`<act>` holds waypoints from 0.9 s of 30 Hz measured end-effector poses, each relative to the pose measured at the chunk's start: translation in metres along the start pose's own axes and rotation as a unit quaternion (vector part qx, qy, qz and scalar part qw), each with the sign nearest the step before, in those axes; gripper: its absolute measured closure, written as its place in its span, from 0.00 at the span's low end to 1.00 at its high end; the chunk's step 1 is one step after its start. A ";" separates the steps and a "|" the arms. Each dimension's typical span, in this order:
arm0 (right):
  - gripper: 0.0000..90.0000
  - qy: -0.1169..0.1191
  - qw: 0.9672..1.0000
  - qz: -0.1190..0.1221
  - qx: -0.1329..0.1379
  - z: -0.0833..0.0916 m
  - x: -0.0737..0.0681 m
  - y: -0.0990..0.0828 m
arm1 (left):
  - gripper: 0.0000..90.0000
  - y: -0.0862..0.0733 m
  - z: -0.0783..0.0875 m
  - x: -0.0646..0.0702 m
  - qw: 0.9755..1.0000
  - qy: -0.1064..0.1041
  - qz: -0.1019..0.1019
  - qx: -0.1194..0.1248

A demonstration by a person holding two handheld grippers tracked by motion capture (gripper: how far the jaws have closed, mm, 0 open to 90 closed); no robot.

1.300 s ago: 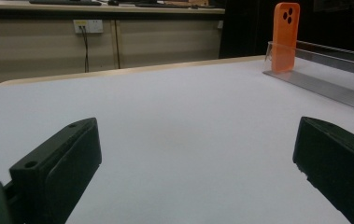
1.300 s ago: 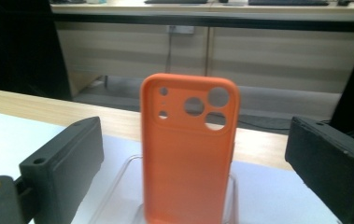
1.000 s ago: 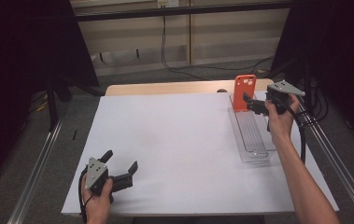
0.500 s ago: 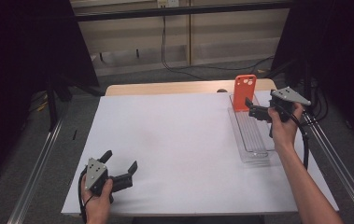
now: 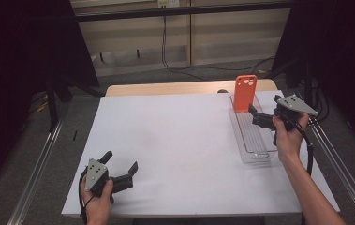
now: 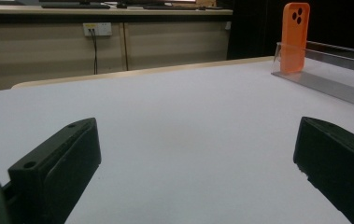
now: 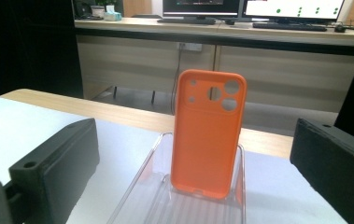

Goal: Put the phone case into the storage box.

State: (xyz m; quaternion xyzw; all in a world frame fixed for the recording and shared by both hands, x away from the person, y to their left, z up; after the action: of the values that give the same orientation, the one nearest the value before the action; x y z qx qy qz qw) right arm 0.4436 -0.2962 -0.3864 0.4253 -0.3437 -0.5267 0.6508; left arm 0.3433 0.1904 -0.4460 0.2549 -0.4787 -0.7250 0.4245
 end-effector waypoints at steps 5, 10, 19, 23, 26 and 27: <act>0.01 -0.002 1.000 0.003 0.003 0.008 -0.002 -0.005 | 0.01 0.001 0.001 0.000 1.000 0.001 0.000 0.003; 0.00 -0.011 1.000 0.007 0.009 0.018 -0.005 -0.010 | 0.01 0.001 0.002 -0.001 1.000 0.000 0.001 0.006; 0.00 -0.013 1.000 0.010 0.018 0.036 -0.016 -0.021 | 0.01 0.001 0.002 0.000 1.000 0.003 -0.003 0.002; 0.01 -0.012 1.000 0.013 0.016 0.042 -0.021 -0.026 | 0.01 0.000 0.003 0.000 1.000 0.002 -0.003 0.001; 0.01 -0.009 1.000 0.016 0.014 0.047 -0.025 -0.032 | 0.01 0.000 0.003 0.000 1.000 0.003 -0.003 0.001; 0.01 -0.009 1.000 0.016 0.014 0.048 -0.026 -0.033 | 0.01 0.000 0.003 0.001 1.000 0.003 -0.002 0.002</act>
State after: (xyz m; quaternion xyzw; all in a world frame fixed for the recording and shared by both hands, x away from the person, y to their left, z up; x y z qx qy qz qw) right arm 0.3822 -0.2826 -0.3976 0.4238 -0.3638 -0.5151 0.6502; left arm 0.3411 0.1912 -0.4445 0.2584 -0.4784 -0.7244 0.4238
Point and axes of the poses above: each handheld gripper's, and its own axes: z roughly backward along the jaws, y roughly out of its top, x roughly to its right, the point moved 6 cm from there along -z, roughly forward along the jaws, and after that the axes turned 12 degrees about -x, right-handed, at the moved point
